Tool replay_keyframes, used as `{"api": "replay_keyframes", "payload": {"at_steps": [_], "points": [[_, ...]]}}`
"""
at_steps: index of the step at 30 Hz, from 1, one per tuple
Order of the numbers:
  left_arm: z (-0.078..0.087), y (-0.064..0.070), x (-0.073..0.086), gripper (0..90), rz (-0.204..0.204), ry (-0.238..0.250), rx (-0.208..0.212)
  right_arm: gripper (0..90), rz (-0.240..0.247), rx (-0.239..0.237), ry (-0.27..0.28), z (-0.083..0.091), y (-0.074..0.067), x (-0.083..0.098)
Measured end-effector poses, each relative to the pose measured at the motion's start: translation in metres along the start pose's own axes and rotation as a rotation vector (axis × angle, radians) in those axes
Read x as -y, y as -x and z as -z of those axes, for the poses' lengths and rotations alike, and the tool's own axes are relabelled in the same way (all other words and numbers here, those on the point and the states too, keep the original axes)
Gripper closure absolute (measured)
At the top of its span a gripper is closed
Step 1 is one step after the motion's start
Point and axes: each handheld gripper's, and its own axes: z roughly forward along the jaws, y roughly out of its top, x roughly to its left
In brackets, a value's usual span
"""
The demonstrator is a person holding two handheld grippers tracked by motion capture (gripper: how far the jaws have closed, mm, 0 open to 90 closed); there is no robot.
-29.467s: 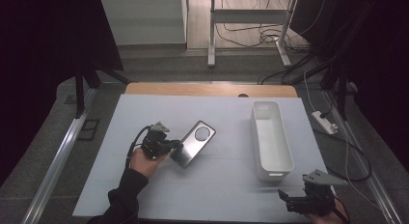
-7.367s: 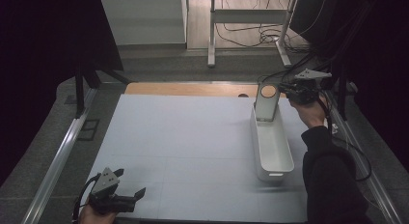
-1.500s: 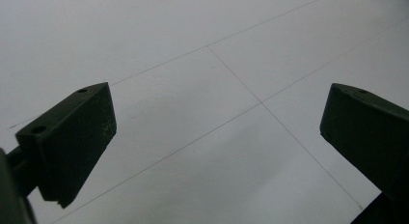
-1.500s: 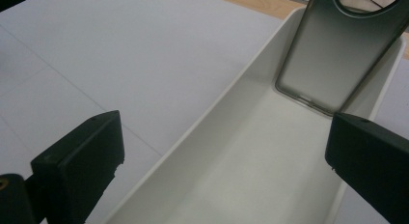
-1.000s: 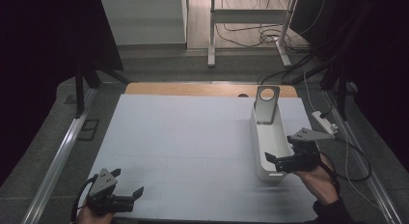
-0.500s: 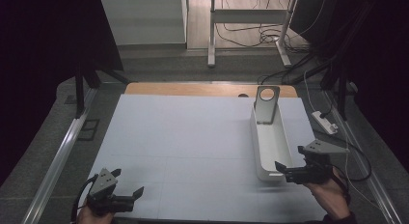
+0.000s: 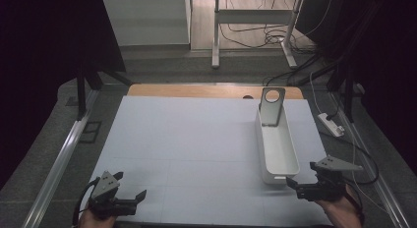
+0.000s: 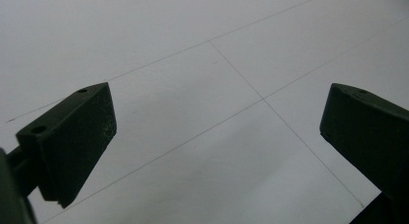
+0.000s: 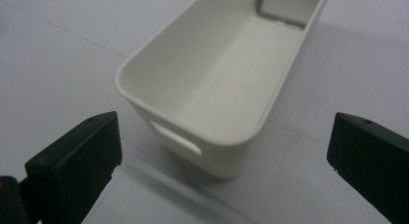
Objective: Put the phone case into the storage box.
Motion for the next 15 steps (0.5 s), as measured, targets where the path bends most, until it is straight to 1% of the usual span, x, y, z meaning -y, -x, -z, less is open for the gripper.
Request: {"api": "replay_keyframes", "payload": {"at_steps": [8,13,15], "points": [[0.000,0.000,0.000,0.3,0.007,-0.001,0.001,0.0,-0.012,0.007,-0.034,-0.001,-0.004,0.016],[0.000,-0.001,0.000,0.3,0.009,0.001,0.000,0.0,-0.017,0.030,-0.070,-0.005,-0.003,0.028],[0.000,-0.001,0.000,0.3,0.009,-0.001,0.001,0.0,-0.017,0.031,-0.077,-0.007,-0.003,0.032]]}}
